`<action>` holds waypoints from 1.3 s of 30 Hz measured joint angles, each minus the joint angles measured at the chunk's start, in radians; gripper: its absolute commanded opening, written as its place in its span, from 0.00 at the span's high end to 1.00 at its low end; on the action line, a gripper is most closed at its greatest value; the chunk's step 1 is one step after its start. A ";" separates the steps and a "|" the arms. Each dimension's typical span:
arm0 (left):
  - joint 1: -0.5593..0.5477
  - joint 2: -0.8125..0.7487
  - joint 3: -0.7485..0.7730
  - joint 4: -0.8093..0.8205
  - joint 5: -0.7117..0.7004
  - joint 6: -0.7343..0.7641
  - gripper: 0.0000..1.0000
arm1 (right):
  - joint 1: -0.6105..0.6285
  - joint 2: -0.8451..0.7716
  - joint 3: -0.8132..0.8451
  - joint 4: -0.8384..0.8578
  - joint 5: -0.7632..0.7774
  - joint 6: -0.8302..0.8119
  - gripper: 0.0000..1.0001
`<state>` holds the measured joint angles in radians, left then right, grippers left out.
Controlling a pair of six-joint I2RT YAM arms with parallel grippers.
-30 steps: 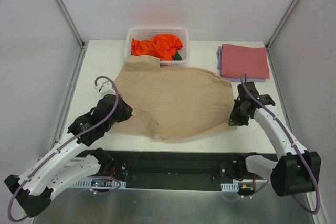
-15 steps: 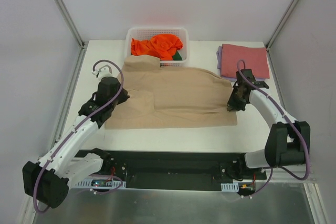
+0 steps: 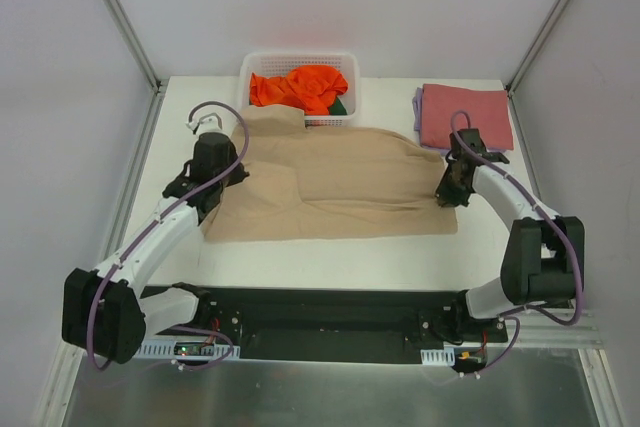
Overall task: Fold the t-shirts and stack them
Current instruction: Fold the flattened tshirt in 1/3 of the way
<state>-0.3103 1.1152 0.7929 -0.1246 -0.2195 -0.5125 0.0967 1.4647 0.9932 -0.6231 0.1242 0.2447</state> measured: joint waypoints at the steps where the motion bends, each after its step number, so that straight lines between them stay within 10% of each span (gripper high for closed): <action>1: 0.005 0.016 0.004 0.003 0.003 0.003 1.00 | 0.000 0.012 0.000 0.011 0.000 0.002 0.97; 6: 0.020 0.108 0.021 0.037 -0.003 0.011 0.98 | 0.000 0.084 0.000 0.078 0.018 0.027 0.78; 10: 0.035 0.220 0.068 0.055 -0.050 0.039 0.01 | -0.004 0.145 0.020 0.113 0.067 0.051 0.33; 15: 0.046 0.307 0.165 0.035 -0.077 0.049 0.01 | -0.005 0.145 0.057 0.139 0.106 0.047 0.04; 27: 0.048 0.200 -0.023 0.046 0.267 -0.080 0.01 | 0.089 0.045 -0.112 0.326 -0.246 -0.079 0.04; 39: 0.048 0.229 -0.176 0.039 0.365 -0.158 0.01 | 0.092 0.042 -0.180 0.343 -0.217 -0.070 0.04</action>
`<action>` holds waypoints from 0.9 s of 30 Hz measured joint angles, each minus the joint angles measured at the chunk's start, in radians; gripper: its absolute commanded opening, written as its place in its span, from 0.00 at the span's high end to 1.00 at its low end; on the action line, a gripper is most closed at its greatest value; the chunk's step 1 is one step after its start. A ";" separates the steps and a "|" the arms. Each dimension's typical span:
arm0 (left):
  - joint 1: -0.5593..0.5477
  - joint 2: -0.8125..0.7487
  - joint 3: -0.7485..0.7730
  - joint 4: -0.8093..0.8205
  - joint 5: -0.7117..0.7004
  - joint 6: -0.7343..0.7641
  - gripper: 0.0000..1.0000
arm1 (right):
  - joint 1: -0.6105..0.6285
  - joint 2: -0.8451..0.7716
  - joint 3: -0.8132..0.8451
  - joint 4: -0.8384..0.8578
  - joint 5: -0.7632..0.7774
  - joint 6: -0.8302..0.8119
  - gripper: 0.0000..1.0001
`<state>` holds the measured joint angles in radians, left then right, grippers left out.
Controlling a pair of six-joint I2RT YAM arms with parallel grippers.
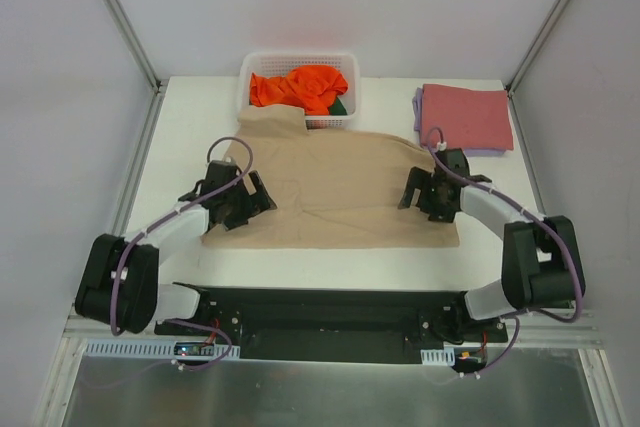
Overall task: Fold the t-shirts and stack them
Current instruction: Fold the flattened tshirt in 1/3 of the way
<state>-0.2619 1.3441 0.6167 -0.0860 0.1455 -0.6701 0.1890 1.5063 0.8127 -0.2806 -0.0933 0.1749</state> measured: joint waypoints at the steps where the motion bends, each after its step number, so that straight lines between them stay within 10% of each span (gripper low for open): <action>1: 0.000 -0.037 -0.029 -0.006 0.004 -0.013 0.01 | 0.002 -0.037 -0.032 -0.010 0.000 0.008 0.04; 13: -0.001 -0.479 -0.240 -0.228 0.021 -0.141 0.01 | 0.017 -0.304 -0.217 -0.175 -0.001 0.061 0.04; 27: -0.001 -0.396 0.042 -0.372 -0.071 -0.063 0.01 | 0.019 -0.331 -0.119 -0.261 0.046 0.038 0.04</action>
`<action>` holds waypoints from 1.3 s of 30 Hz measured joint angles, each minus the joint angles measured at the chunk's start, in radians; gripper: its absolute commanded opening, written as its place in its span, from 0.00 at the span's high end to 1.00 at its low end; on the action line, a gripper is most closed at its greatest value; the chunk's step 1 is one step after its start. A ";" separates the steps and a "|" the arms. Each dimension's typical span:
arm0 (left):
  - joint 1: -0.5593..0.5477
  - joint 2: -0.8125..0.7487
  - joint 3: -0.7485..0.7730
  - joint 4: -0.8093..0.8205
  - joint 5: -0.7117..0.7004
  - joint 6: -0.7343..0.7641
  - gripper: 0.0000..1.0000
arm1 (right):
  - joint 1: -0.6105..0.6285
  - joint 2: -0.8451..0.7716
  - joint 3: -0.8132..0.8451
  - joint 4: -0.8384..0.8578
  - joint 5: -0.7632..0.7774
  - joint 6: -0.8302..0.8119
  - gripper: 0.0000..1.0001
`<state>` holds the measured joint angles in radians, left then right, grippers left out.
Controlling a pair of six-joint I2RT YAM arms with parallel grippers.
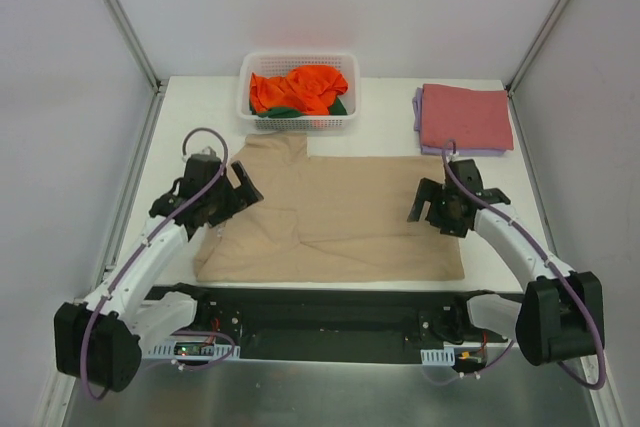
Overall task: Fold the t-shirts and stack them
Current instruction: Fold the flattened tshirt in 1/3 of the way, then grap the side of the flattened tshirt furthest away from the robot with both arms
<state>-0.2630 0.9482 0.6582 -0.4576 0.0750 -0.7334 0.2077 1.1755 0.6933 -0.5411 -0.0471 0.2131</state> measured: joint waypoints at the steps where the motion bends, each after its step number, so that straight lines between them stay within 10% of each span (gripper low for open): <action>1: 0.000 0.029 0.054 0.004 -0.027 0.012 0.01 | 0.000 0.000 0.022 0.002 0.005 -0.003 0.04; 6: 0.009 0.248 0.300 0.034 -0.159 0.071 0.13 | 0.000 0.004 0.104 0.034 0.017 -0.023 0.04; 10: 0.070 0.528 0.484 0.099 -0.151 0.130 0.41 | 0.000 0.050 0.126 0.054 0.020 -0.036 0.04; 22: 0.320 1.120 0.881 0.253 0.152 0.177 0.52 | -0.023 0.147 0.157 0.061 0.066 -0.047 0.04; 32: 0.329 1.300 1.041 0.288 0.370 0.196 0.60 | -0.041 0.160 0.161 0.064 0.071 -0.049 0.04; 39: 0.329 1.328 1.044 0.289 0.470 0.189 1.00 | -0.053 0.164 0.161 0.063 0.075 -0.049 0.04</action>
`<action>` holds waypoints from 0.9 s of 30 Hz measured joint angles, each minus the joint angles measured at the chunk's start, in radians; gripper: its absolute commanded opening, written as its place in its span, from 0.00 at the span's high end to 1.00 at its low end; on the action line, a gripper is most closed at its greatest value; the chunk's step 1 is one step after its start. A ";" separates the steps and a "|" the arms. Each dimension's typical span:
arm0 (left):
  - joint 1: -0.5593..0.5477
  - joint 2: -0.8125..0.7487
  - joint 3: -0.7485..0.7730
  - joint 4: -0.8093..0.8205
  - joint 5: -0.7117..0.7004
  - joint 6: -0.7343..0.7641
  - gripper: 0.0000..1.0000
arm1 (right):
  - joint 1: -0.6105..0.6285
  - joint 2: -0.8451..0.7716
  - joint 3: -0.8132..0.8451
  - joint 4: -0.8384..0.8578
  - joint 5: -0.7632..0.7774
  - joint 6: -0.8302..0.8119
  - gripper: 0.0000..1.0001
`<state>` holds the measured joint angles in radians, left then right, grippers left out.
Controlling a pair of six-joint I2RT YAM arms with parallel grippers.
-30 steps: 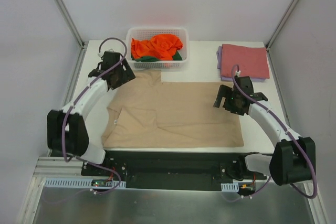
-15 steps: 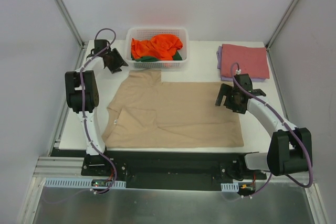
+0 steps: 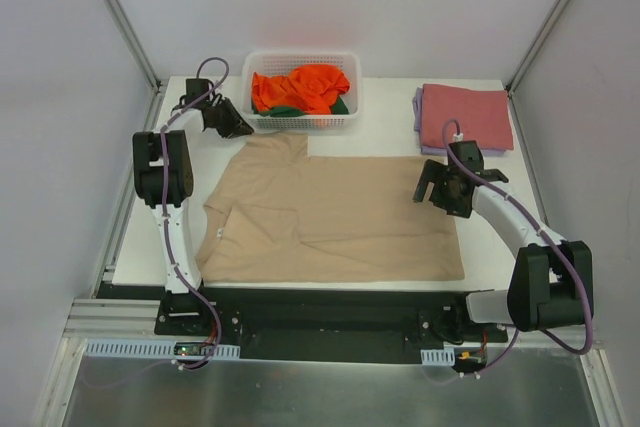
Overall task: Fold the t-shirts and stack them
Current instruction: Grap the side of the flattened tshirt furthest away from the robot with both arms
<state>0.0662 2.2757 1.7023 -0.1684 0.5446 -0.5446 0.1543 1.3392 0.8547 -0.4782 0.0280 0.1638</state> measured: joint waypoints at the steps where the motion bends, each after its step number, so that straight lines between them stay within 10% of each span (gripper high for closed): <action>1: 0.000 0.000 -0.002 0.003 0.006 -0.003 1.00 | -0.001 0.000 0.000 0.000 0.003 0.000 0.04; 13: 0.000 -0.114 -0.197 0.036 0.042 0.019 1.00 | -0.017 0.073 0.120 -0.015 0.036 0.000 0.04; 26: -0.029 -0.425 -0.529 0.225 0.113 0.045 1.00 | -0.079 0.552 0.568 -0.013 0.097 -0.007 0.04; 27: -0.034 -0.427 -0.536 0.224 0.105 0.047 0.88 | -0.080 0.579 0.594 -0.016 0.102 -0.011 0.04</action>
<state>0.0319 1.8488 1.1664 0.0559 0.6495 -0.4980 0.0742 1.9182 1.4483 -0.4942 0.1299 0.1528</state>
